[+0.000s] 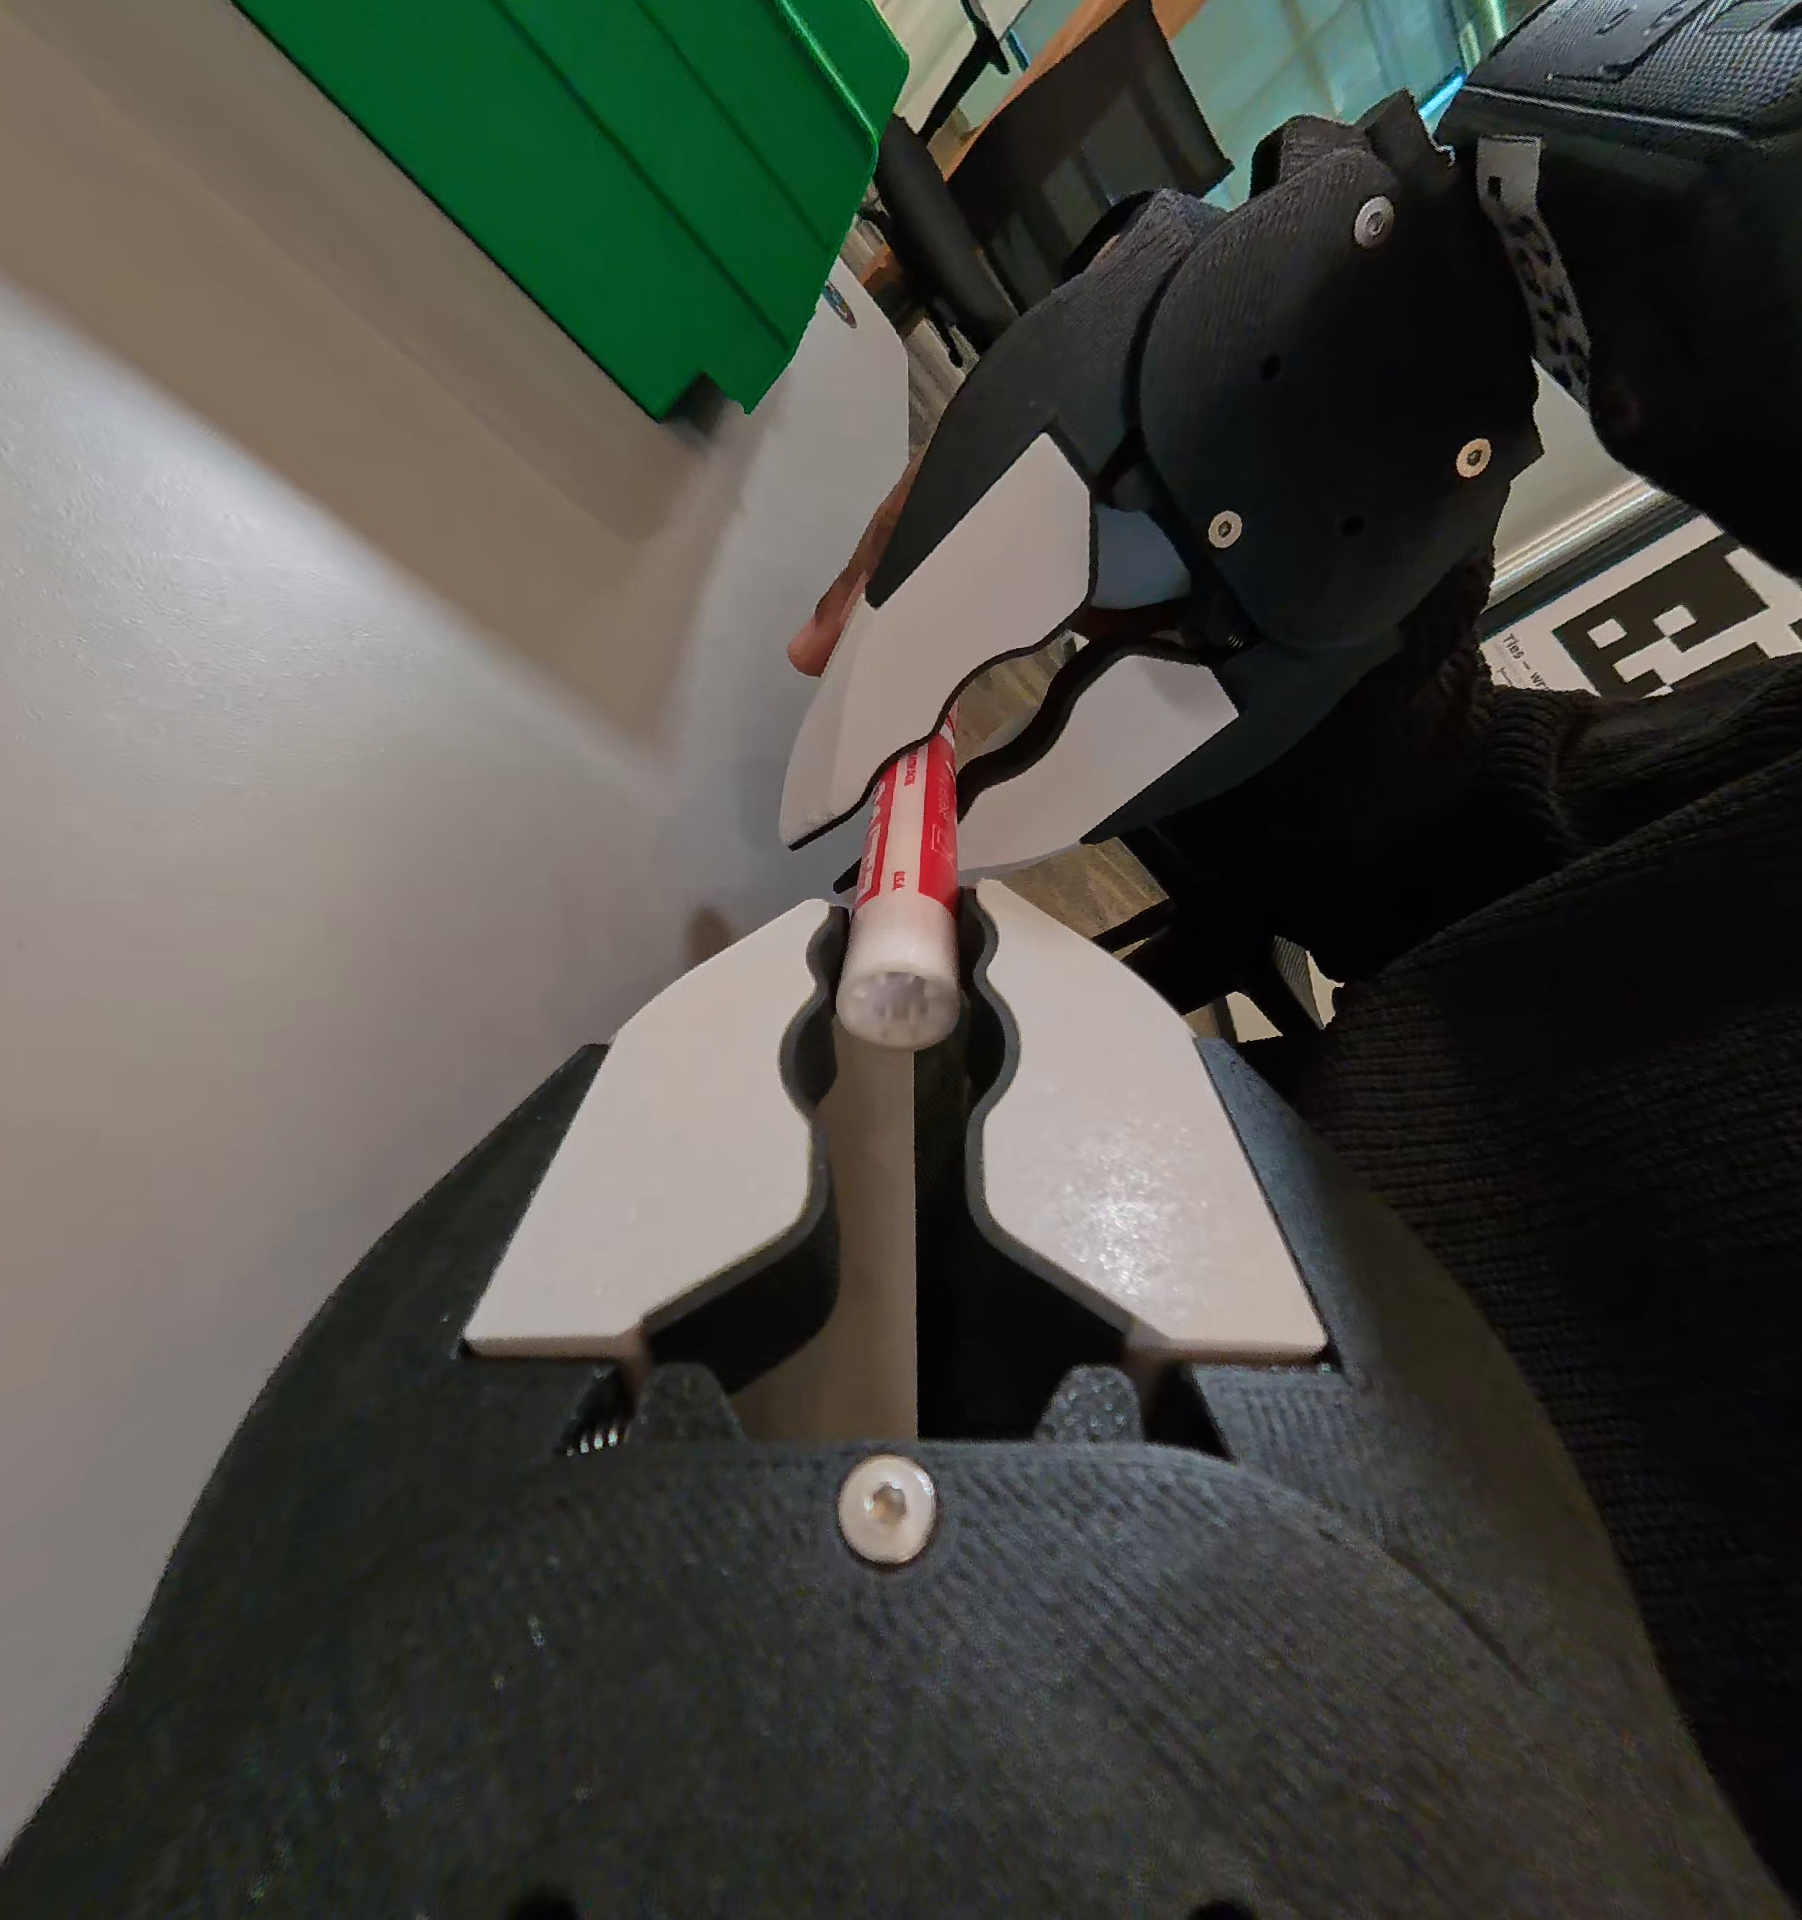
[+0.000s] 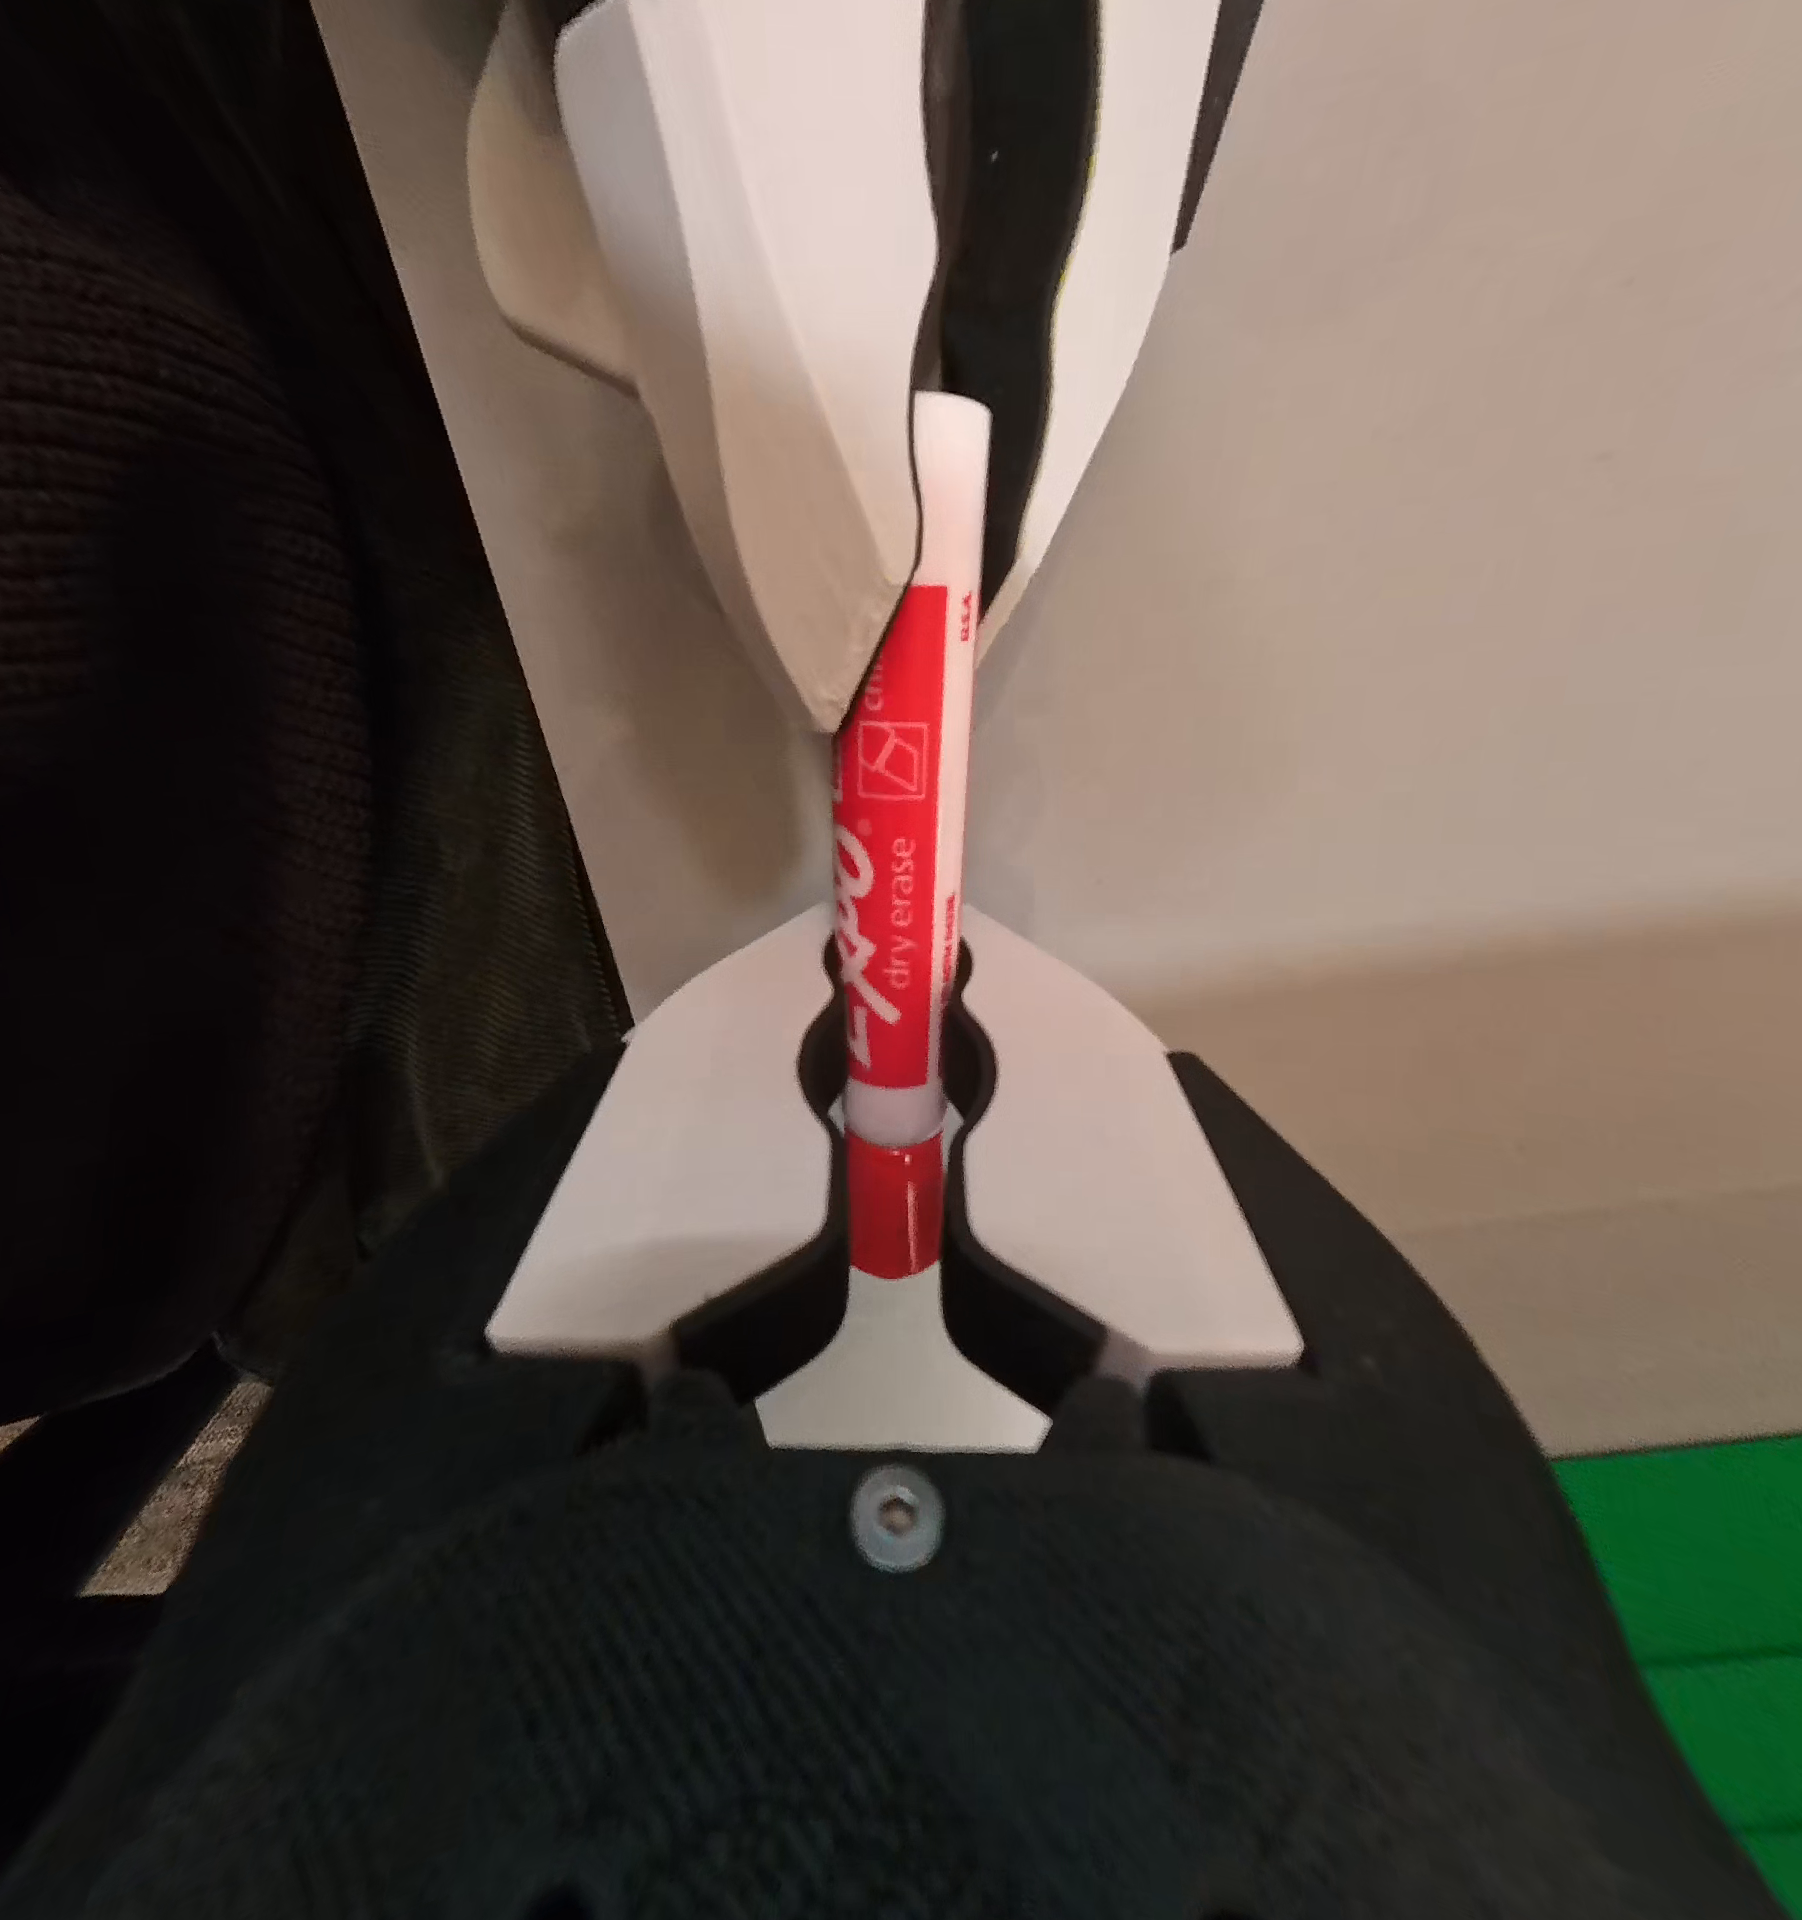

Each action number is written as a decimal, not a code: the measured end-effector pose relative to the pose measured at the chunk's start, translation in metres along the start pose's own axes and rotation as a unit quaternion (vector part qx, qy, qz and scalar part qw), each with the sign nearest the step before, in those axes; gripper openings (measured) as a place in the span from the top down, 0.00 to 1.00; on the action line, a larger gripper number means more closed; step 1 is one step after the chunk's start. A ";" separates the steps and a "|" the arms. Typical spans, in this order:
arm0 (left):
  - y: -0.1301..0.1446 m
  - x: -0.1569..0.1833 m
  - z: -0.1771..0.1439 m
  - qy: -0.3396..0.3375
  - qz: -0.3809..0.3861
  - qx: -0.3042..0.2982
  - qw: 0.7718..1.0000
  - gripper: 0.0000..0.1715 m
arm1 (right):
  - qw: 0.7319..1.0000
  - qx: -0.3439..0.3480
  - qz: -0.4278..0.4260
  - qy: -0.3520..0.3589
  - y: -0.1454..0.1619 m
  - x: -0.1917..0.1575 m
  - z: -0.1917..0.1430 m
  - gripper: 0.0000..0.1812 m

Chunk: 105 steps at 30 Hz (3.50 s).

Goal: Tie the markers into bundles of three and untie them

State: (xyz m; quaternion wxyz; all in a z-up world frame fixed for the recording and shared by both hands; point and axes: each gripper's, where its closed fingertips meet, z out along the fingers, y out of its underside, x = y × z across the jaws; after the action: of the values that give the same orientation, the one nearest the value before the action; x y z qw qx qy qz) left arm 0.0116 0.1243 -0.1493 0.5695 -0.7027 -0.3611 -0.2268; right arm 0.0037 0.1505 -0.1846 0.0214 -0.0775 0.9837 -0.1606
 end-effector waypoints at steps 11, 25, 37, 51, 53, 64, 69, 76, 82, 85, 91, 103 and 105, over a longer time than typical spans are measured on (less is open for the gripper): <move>-0.003 0.000 -0.001 0.008 0.003 0.022 1.000 0.87 | 1.000 -0.006 0.018 -0.017 0.000 -0.003 0.002 0.92; -0.002 -0.013 -0.003 -0.040 0.016 0.019 0.999 0.72 | 0.998 -0.032 0.046 0.023 0.018 0.011 -0.001 0.92; -0.013 -0.016 -0.010 -0.033 -0.014 0.053 0.998 0.72 | 0.998 -0.041 0.042 0.003 0.019 0.006 0.001 0.92; -0.032 -0.030 -0.029 -0.068 -0.019 0.116 0.991 0.72 | 0.997 -0.042 0.060 -0.032 0.019 0.004 0.002 0.92; -0.036 -0.033 -0.034 -0.082 -0.009 0.129 0.988 0.72 | 0.997 -0.038 0.061 -0.041 0.017 0.003 0.001 0.92; -0.045 -0.042 -0.047 -0.182 0.109 0.134 0.968 0.73 | 0.999 -0.006 0.035 -0.004 0.006 0.013 -0.002 0.92; -0.055 -0.041 -0.057 -0.214 0.128 0.153 0.956 0.72 | 0.999 0.003 0.037 0.013 0.009 0.020 -0.003 0.92; -0.129 -0.006 -0.191 -0.352 0.201 0.235 0.883 0.70 | 0.999 0.022 0.023 0.000 0.003 0.013 0.006 0.92; -0.110 -0.035 -0.396 -0.560 0.067 0.282 0.776 0.72 | 0.999 0.026 0.019 -0.011 0.003 0.009 0.010 0.92; -0.038 -0.100 -0.439 -0.611 -0.078 0.195 0.763 0.68 | 1.000 0.022 0.015 -0.014 0.001 0.007 0.013 0.92; 0.046 -0.174 -0.440 -0.620 -0.213 0.100 0.748 0.67 | 1.000 0.013 0.012 -0.005 -0.001 0.005 0.012 0.92; 0.043 -0.161 -0.454 -0.671 -0.157 0.034 0.724 0.88 | 1.000 0.015 0.014 -0.004 0.002 0.007 0.011 0.92; 0.032 -0.150 -0.464 -0.685 -0.138 0.051 0.714 0.88 | 1.000 0.018 0.014 -0.001 0.001 0.008 0.009 0.92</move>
State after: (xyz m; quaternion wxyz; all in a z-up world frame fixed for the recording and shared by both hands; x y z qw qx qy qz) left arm -0.0163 -0.3631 -0.1638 0.1635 -0.5777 -0.7565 0.2592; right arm -0.0034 0.1474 -0.1941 0.0259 -0.0631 0.9818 -0.1775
